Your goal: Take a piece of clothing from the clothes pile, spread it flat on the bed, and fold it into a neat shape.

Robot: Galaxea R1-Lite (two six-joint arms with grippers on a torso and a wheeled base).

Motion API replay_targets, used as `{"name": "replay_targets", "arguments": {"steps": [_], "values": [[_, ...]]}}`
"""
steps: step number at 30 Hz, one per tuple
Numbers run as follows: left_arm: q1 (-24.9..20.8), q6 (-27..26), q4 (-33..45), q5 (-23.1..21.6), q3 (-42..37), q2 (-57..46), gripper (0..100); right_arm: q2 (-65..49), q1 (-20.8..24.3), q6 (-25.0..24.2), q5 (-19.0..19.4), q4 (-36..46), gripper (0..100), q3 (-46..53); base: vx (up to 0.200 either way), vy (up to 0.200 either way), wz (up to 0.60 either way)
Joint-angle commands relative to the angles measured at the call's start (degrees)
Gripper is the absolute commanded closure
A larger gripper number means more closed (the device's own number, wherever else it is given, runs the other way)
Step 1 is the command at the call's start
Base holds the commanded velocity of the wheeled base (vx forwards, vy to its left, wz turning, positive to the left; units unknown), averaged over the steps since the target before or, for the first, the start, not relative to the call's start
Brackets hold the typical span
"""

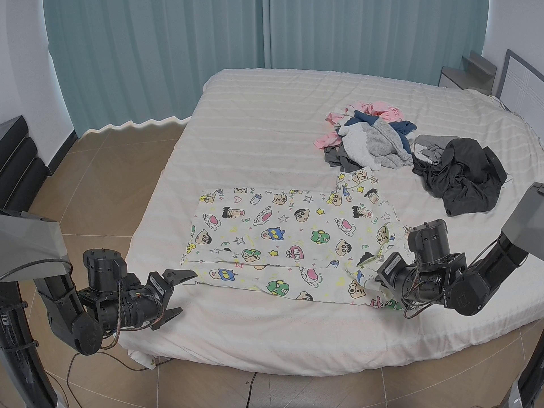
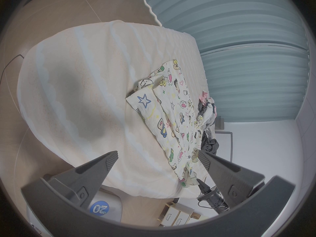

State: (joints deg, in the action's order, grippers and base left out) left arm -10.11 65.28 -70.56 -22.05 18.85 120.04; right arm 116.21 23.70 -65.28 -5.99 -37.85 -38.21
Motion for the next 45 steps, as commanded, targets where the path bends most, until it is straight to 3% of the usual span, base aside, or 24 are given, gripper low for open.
{"name": "replay_targets", "arguments": {"steps": [1,2,12,23,30,36,45], "values": [[0.00,0.02,-0.02,-0.01,0.05,0.11,0,1.91,0.03,-0.90,0.01,0.06,100,0.06,0.000,0.000,0.00],[0.00,0.02,-0.02,-0.01,0.05,0.11,0,2.00,0.03,-1.16,0.01,0.06,0,0.32,0.000,0.000,0.00],[-0.09,0.02,-0.02,-0.01,-0.04,0.11,0,0.95,-0.23,-1.25,0.01,0.41,0,2.43,0.000,0.000,0.00],[-0.27,0.02,-0.02,-0.01,-0.04,0.11,0,-8.90,-1.37,-1.08,0.54,0.59,0,5.33,0.000,0.000,0.00],[-0.27,0.02,-0.02,-0.01,-0.04,0.11,0,-6.88,-2.60,-1.87,0.45,0.15,0,8.32,0.000,0.000,0.00],[-0.27,0.02,-0.02,-0.01,-0.04,0.11,0,-5.29,-5.24,-5.30,0.10,0.06,0,8.94,0.000,0.000,0.00],[-0.27,0.02,-0.02,-0.01,-0.04,0.19,0,-1.87,-7.18,-5.56,-1.05,-3.37,0,9.47,0.000,0.000,0.00]]}}
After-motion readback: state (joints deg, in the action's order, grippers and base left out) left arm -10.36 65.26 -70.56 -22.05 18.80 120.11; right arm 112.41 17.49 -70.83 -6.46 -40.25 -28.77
